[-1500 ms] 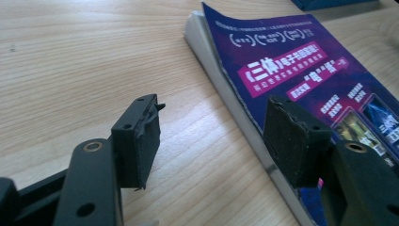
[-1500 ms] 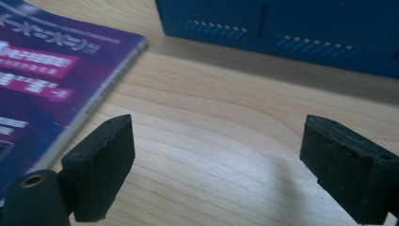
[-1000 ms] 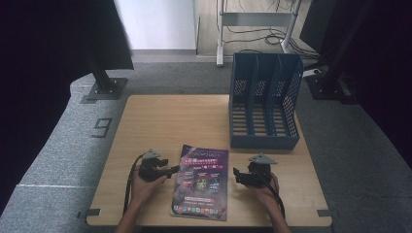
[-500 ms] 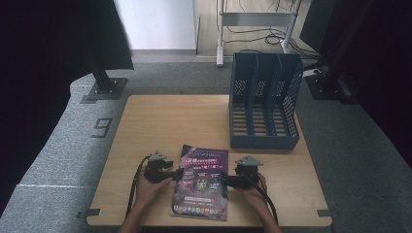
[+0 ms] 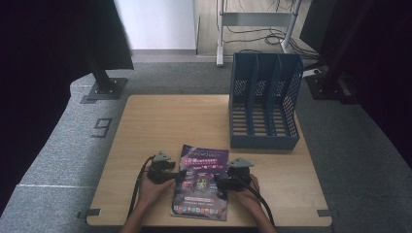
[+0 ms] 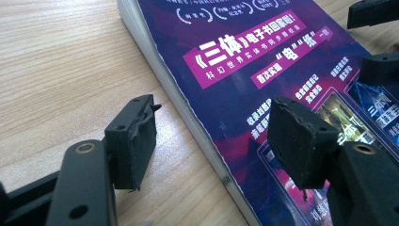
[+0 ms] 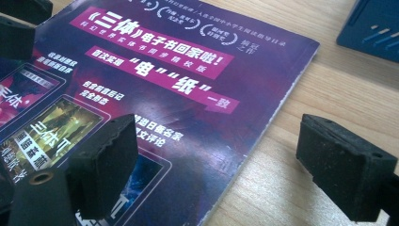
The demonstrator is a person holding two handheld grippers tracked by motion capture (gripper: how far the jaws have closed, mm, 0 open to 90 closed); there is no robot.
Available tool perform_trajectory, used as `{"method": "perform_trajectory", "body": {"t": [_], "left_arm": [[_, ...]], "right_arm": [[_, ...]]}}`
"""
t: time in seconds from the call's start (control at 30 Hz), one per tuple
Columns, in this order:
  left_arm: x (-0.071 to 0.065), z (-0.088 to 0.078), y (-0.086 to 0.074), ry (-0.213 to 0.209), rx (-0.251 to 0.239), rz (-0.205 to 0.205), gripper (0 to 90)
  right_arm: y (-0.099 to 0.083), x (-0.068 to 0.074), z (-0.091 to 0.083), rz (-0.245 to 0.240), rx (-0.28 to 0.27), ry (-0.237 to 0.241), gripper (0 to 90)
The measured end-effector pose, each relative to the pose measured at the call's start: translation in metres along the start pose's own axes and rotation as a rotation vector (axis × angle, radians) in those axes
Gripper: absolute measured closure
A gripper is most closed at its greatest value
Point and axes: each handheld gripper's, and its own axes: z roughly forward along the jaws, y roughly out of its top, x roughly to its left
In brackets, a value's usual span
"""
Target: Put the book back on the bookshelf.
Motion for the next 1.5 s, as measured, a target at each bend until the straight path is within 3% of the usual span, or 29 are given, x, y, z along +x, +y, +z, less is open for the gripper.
{"method": "perform_trajectory", "body": {"t": [0.3,0.5,0.73,1.2,1.5], "left_arm": [[-0.001,0.004,0.0,0.001,0.01,0.006,32.6],[-0.001,0.004,0.0,0.005,0.008,0.007,32.4],[-0.006,0.008,0.0,-0.007,0.0,0.012,32.3],[-0.014,0.014,0.002,0.029,-0.013,0.036,30.3],[-0.012,0.013,0.003,0.01,-0.029,0.01,30.7]], "right_arm": [[0.0,0.004,0.001,-0.028,0.001,0.037,19.8],[0.0,0.004,0.001,-0.011,0.011,0.052,20.5],[0.0,0.005,0.002,-0.004,0.012,0.048,20.1],[0.001,0.006,0.002,-0.003,0.01,0.036,20.4],[0.001,0.007,0.003,-0.001,0.009,0.029,20.3]]}}
